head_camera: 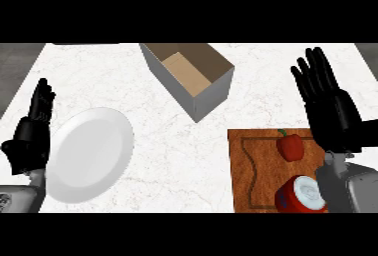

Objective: Pick the can from the cutting board and place it in the cardboard box

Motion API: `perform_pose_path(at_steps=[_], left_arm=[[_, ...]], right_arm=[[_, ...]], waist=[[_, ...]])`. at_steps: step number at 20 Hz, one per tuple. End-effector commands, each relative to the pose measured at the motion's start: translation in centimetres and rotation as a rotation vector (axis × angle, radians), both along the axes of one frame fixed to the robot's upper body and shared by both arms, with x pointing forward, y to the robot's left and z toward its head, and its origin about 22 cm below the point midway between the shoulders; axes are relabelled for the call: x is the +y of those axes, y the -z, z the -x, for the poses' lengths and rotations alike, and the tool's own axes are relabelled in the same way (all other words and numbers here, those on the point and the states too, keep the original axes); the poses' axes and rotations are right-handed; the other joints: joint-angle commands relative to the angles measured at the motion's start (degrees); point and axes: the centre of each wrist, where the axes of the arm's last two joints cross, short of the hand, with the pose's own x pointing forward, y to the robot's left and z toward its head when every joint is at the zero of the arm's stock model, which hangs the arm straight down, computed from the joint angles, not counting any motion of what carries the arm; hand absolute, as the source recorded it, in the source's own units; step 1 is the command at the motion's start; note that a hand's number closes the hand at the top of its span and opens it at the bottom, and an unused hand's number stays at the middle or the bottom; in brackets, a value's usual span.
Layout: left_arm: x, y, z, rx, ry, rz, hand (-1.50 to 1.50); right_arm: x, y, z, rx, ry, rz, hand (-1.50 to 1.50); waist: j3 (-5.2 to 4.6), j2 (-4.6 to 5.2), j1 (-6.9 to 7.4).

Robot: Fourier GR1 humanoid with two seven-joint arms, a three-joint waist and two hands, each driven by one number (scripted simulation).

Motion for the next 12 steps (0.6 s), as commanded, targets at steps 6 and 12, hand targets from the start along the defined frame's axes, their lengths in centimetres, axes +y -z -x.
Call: perform_pose_path(at_steps=[6,12], left_arm=[[-1.3,-1.4,0.2,0.041,0.32,-0.113,0.0],[-0.8,-1.5,0.5,0.066,0.422,-0.079,0.0]], right_arm=[[-9.3,-8.5,3.6,-0.073,0.384,0.415,-1.5],[-12.0,-8.0,9.6,0.127,0.369,0.826,-1.5]], waist=[[-2.17,-2.51,-7.42],[-1.82,-1.63,-5.36]])
